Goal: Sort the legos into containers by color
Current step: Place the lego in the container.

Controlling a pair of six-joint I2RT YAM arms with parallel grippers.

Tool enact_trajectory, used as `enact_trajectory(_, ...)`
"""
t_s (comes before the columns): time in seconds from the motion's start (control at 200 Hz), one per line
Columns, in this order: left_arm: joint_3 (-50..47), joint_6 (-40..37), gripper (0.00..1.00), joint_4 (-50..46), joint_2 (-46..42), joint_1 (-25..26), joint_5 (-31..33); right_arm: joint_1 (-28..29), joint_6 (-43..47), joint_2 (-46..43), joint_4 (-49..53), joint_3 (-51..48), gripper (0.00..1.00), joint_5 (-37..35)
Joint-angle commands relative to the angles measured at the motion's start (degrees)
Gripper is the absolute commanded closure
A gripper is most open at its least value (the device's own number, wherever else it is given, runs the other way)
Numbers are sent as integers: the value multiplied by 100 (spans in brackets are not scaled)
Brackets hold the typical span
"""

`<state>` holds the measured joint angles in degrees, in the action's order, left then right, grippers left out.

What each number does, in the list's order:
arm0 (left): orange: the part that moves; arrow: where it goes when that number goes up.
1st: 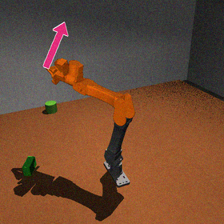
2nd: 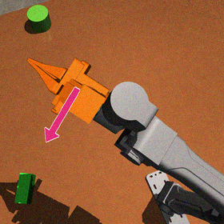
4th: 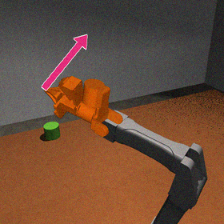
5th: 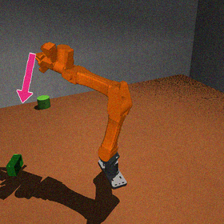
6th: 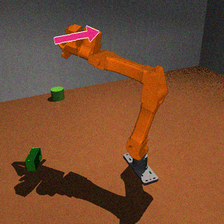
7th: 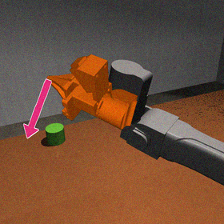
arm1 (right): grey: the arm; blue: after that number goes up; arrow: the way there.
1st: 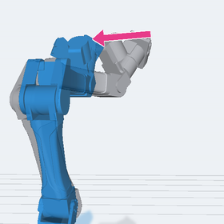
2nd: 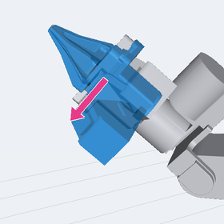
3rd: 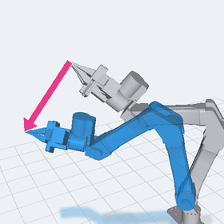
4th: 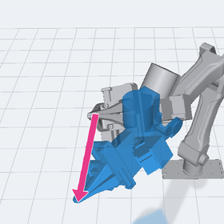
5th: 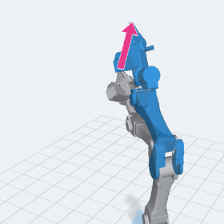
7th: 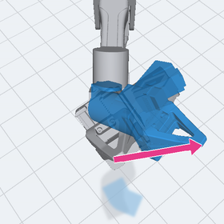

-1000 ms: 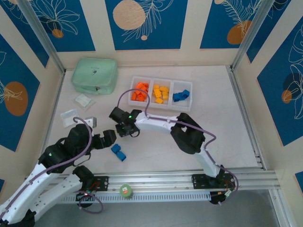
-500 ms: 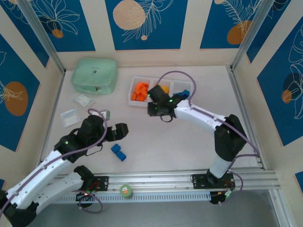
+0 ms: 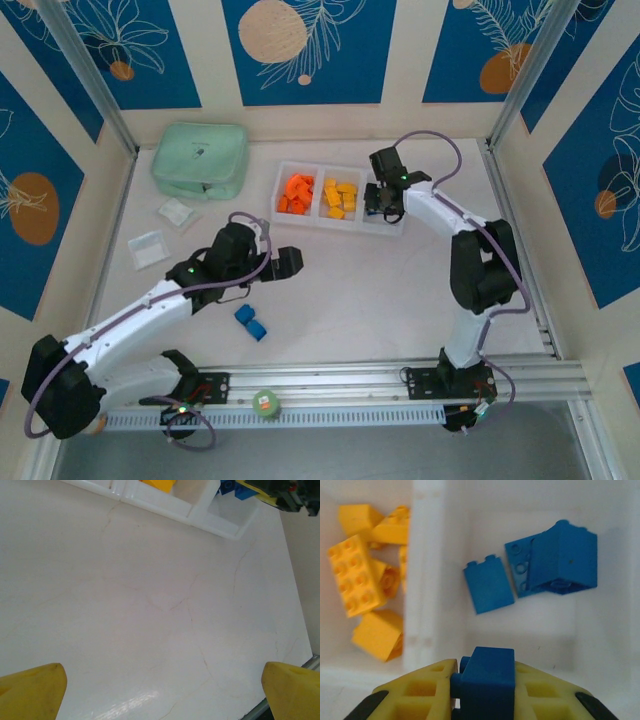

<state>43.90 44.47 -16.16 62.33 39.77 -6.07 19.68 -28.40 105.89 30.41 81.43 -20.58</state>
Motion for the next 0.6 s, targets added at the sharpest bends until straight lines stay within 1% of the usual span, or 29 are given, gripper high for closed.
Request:
enact_trajectory(0.0, 220, -114, 1, 326, 33, -20, -155, -129, 221, 326, -34, 347, 71, 120)
enact_trajectory(0.095, 218, -130, 1, 250, 34, -22, -93, -251, 230, 661, 128, 695, 64, 182)
enact_trajectory(0.2, 248, -170, 1, 122, -5, -31, -75, -276, 245, 701, 228, 846, 55, 230)
enact_trajectory(0.315, 227, -191, 1, 22, -135, -38, -29, -181, 256, 345, 157, 646, 48, 231)
enact_trajectory(0.475, 233, -228, 1, -295, -438, -55, 123, 53, 114, -334, 159, 134, 43, 250)
enact_trajectory(0.595, 209, -262, 1, -626, -732, -82, 271, 380, -5, -853, 133, -329, 39, 330)
